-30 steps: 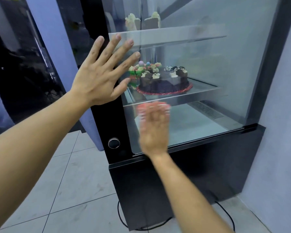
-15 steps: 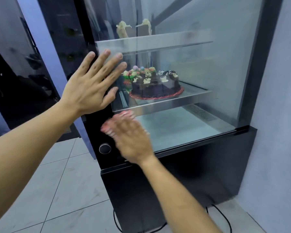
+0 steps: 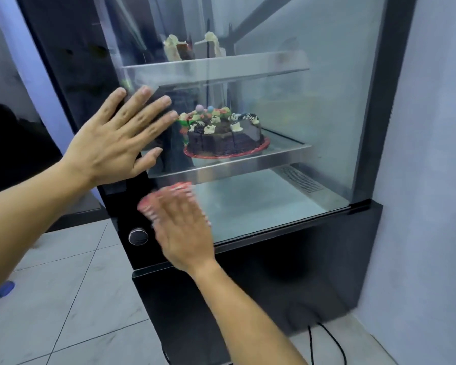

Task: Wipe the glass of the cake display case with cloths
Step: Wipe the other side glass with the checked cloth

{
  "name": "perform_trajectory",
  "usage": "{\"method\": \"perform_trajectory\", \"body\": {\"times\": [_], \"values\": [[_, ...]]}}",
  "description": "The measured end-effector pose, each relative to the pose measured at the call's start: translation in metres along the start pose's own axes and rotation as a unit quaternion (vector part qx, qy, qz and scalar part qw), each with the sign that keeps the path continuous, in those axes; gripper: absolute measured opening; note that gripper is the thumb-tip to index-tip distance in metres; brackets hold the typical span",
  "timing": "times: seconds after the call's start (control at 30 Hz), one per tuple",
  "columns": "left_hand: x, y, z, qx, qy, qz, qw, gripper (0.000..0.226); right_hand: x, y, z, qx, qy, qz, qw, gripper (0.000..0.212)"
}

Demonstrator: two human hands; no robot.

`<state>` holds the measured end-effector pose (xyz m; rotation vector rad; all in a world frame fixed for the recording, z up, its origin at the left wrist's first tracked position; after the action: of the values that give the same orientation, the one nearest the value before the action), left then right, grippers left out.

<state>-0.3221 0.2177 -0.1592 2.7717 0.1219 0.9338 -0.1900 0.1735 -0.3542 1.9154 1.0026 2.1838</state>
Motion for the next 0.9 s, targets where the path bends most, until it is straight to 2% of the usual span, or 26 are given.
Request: {"method": "perform_trajectory", "body": {"times": [0.07, 0.1, 0.13, 0.17, 0.2, 0.23, 0.27, 0.3, 0.33, 0.37, 0.4, 0.43, 0.47, 0.53, 0.57, 0.63, 0.67, 0.7, 0.73, 0.77, 0.8, 0.83, 0.87, 0.9], "values": [[0.002, 0.0, -0.001, -0.001, -0.042, -0.001, 0.999, 0.065, 0.001, 0.004, 0.028, -0.018, 0.126, 0.02, 0.992, 0.061], [0.004, -0.001, -0.003, 0.0, -0.08, -0.002, 0.997, 0.062, 0.003, 0.013, 0.056, -0.041, 0.138, 0.037, 0.989, 0.065], [0.006, -0.001, -0.004, 0.001, -0.113, -0.007, 0.994, 0.06, 0.001, 0.021, 0.091, -0.055, 0.106, 0.054, 0.991, 0.069], [0.009, -0.001, -0.006, 0.001, -0.132, -0.013, 0.991, 0.059, -0.002, 0.033, 0.129, -0.06, 0.032, 0.075, 0.995, 0.066], [0.01, 0.0, -0.006, 0.003, -0.137, -0.017, 0.99, 0.059, -0.007, 0.048, 0.17, -0.054, -0.077, 0.099, 0.991, 0.06], [0.01, 0.0, -0.005, 0.007, -0.134, -0.017, 0.991, 0.059, -0.014, 0.061, 0.211, -0.034, -0.212, 0.128, 0.968, 0.059], [0.01, 0.0, -0.003, 0.011, -0.132, -0.016, 0.991, 0.059, -0.022, 0.074, 0.247, 0.01, -0.351, 0.162, 0.922, 0.063], [0.01, 0.0, -0.002, 0.016, -0.131, -0.014, 0.991, 0.06, -0.029, 0.085, 0.272, 0.07, -0.475, 0.195, 0.855, 0.067], [0.009, 0.001, -0.002, 0.021, -0.131, -0.016, 0.991, 0.06, -0.03, 0.09, 0.282, 0.116, -0.554, 0.215, 0.796, 0.07], [0.009, 0.001, -0.002, 0.02, -0.133, -0.016, 0.991, 0.06, -0.028, 0.089, 0.277, 0.143, -0.59, 0.225, 0.763, 0.072], [0.009, 0.0, -0.001, 0.016, -0.134, -0.013, 0.991, 0.06, -0.022, 0.083, 0.258, 0.138, -0.592, 0.229, 0.76, 0.072], [0.01, 0.001, 0.0, 0.009, -0.13, -0.009, 0.991, 0.06, -0.014, 0.075, 0.23, 0.112, -0.552, 0.231, 0.793, 0.07], [0.011, 0.001, 0.001, 0.003, -0.124, -0.005, 0.992, 0.06, -0.006, 0.062, 0.194, 0.074, -0.481, 0.22, 0.845, 0.067], [0.014, 0.001, 0.002, -0.002, -0.113, 0.0, 0.994, 0.06, 0.0, 0.032, 0.117, 0.026, -0.258, 0.12, 0.958, 0.063], [0.016, 0.002, 0.004, -0.006, -0.114, -0.004, 0.994, 0.062, -0.002, 0.021, 0.086, 0.006, -0.141, 0.062, 0.988, 0.063], [0.03, 0.004, 0.019, -0.011, -0.131, -0.011, 0.991, 0.066, 0.003, 0.023, 0.086, -0.013, 0.015, 0.036, 0.999, 0.065], [0.039, 0.003, 0.031, -0.009, -0.139, -0.015, 0.99, 0.067, 0.006, 0.029, 0.11, -0.031, 0.048, 0.052, 0.997, 0.066], [0.045, 0.002, 0.041, -0.01, -0.142, -0.025, 0.99, 0.068, 0.009, 0.04, 0.137, -0.063, 0.04, 0.079, 0.994, 0.066], [0.048, -0.001, 0.047, -0.011, -0.138, -0.033, 0.99, 0.068, 0.011, 0.052, 0.174, -0.081, -0.024, 0.105, 0.991, 0.066], [0.049, -0.003, 0.051, -0.011, -0.131, -0.037, 0.991, 0.069, 0.008, 0.068, 0.215, -0.069, -0.135, 0.135, 0.979, 0.066], [0.049, -0.006, 0.053, -0.01, -0.122, -0.039, 0.992, 0.069, 0.005, 0.088, 0.252, -0.009, -0.28, 0.163, 0.946, 0.067], [0.048, -0.008, 0.053, -0.013, -0.115, -0.041, 0.992, 0.069, -0.004, 0.101, 0.281, 0.065, -0.416, 0.19, 0.887, 0.072], [0.048, -0.008, 0.054, -0.018, -0.114, -0.041, 0.993, 0.068, -0.015, 0.105, 0.3, 0.121, -0.513, 0.203, 0.826, 0.077], [0.048, -0.009, 0.054, -0.022, -0.115, -0.039, 0.992, 0.068, -0.028, 0.101, 0.299, 0.143, -0.563, 0.197, 0.79, 0.078]]}}
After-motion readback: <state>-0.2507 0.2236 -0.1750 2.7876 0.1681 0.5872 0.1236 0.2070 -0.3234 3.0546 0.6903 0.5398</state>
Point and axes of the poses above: each hand's wrist, its own x-axis towards the middle knuckle, its own y-axis out of the back of the hand, z = x × y, the point moved 1 cm from there along x, towards the middle knuckle, and after that the axes turned 2 degrees about -z, right-handed, at the moved point
